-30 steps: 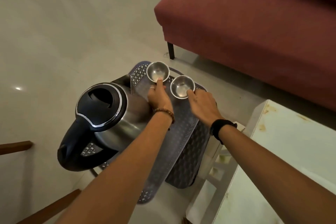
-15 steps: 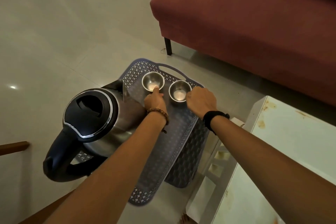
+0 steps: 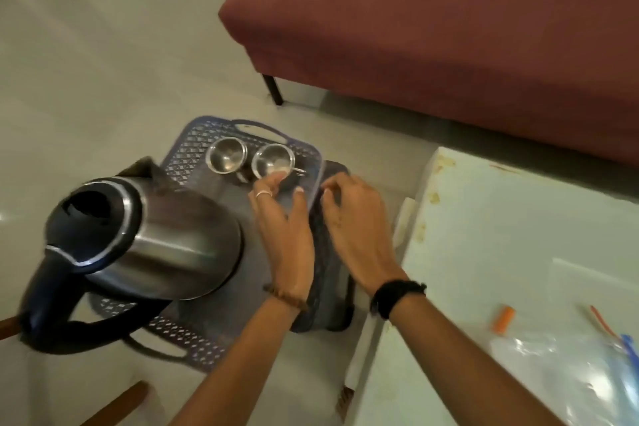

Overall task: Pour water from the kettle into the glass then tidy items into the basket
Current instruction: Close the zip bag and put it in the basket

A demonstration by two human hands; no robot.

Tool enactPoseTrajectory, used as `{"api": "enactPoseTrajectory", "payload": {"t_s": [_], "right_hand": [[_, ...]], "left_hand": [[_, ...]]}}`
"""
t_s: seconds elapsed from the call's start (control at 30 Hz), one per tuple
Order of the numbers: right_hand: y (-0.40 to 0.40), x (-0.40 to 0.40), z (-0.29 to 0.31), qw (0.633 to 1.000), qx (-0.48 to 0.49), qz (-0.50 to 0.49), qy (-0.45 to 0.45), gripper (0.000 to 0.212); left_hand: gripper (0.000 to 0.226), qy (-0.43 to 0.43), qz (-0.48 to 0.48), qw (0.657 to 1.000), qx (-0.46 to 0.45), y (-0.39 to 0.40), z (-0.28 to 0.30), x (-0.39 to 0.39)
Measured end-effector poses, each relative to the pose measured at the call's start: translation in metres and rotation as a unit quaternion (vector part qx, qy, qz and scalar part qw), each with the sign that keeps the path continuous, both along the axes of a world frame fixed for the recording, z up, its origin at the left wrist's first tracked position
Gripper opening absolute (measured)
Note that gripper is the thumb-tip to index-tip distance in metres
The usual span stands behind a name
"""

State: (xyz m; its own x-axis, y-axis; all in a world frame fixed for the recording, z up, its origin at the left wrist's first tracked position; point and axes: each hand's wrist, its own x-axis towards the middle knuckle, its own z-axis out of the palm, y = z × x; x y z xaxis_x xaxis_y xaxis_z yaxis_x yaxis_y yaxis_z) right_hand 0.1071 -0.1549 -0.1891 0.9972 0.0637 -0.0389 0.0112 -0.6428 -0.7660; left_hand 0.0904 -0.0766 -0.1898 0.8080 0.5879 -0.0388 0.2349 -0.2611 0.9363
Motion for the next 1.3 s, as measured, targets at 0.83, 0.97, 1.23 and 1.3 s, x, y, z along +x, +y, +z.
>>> {"api": "enactPoseTrajectory", "payload": {"t_s": [0.83,0.97,1.23,1.3], "right_hand": [[-0.394,-0.258,-0.076,0.897,0.122,-0.27,0.328,0.027],[-0.388,-0.25,-0.065,0.89,0.21,-0.271,0.301,0.018],[-0.38,-0.246,-0.029,0.939,0.233,-0.126,0.217,0.022],[-0.377,-0.249,-0.025,0.948,0.224,-0.098,0.203,0.027]], "left_hand": [[0.063,0.172,-0.561,0.797,0.144,-0.337,-0.094,-0.212],[0.076,0.145,-0.625,0.756,0.132,-0.335,-0.079,-0.208],[0.046,0.147,-0.405,0.897,-0.097,-0.306,-0.045,-0.164],[0.033,0.155,-0.392,0.902,-0.092,-0.297,-0.041,-0.147]]}}
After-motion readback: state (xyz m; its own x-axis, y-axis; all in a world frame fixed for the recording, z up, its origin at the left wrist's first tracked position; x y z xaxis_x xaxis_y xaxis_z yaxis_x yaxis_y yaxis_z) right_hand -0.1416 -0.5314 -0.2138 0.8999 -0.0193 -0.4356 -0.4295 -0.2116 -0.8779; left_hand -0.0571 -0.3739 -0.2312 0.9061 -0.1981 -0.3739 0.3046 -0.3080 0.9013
